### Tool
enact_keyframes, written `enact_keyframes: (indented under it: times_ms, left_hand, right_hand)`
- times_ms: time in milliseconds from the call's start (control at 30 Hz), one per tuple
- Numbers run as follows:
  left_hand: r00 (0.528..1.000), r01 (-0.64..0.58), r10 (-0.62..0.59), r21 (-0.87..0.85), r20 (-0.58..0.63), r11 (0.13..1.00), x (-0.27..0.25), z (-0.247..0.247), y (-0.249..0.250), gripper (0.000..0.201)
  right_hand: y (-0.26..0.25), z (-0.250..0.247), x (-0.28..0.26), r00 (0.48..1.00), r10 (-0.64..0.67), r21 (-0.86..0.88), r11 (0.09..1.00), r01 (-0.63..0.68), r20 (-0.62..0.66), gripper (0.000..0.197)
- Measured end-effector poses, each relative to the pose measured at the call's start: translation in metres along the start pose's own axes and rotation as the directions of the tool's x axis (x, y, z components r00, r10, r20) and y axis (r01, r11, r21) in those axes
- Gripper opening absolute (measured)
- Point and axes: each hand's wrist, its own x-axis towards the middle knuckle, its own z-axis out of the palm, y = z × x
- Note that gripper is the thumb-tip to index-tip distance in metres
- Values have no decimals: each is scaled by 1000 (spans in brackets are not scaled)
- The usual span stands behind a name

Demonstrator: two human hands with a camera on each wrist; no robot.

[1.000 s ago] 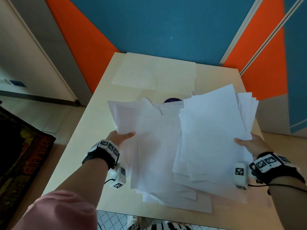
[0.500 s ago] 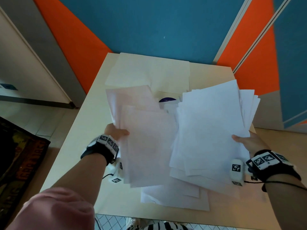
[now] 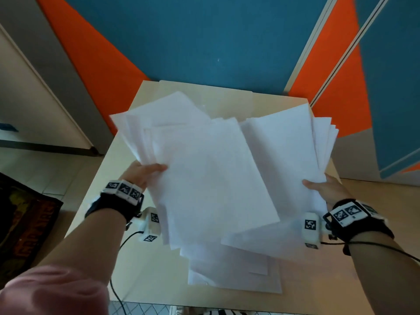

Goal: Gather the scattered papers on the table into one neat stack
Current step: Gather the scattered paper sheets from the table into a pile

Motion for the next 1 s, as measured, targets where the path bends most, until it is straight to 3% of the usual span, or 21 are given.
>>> enact_keyframes:
  times_ms: [133,233,367,467,600,700,767,866,933,1000]
  left_hand:
    - [994,45,-48,29,101,999,4,48,-10,39]
    - [972,96,-102,38,213,995,5,72,-19,68]
    - [927,156,-174,81,333,984,-3,102,-31,76]
    - [942,174,-208,149,265,974,-4,118,-38,76]
    - [940,175,-202,120,275,977,-7,131,-40,45]
    - [939,152,-179,113,294,982,-10,146,-40,43]
    - [939,150,-180,123,294,981,-11,157,-42,46]
    - [940,142,-175,133,292,981,-10,169,-48,47]
    - [947,123,-184,231,265,965,-7,168,-53,53]
    - [979,87,-159,440,130,894,-4,158,-57,52]
  right_hand:
    - [-5,17,-6,995,-8,53,999,3,98,46]
    - [-4,25,-12,988,-20,88,996,7,150,40]
    - [1,34,-20,983,-15,76,997,1,184,31]
    - [5,27,-22,989,60,163,983,-82,133,30]
    - [10,8,-18,964,60,215,970,-118,258,78]
    - [14,0,-10,955,8,239,968,-81,295,94]
    - [16,-1,-6,964,22,81,996,-46,267,88]
    - [24,-5,4,986,96,-101,991,-83,134,53]
    - [26,-12,5,991,100,-111,990,-90,89,48]
    - [26,-22,4,993,97,-78,993,-91,74,57]
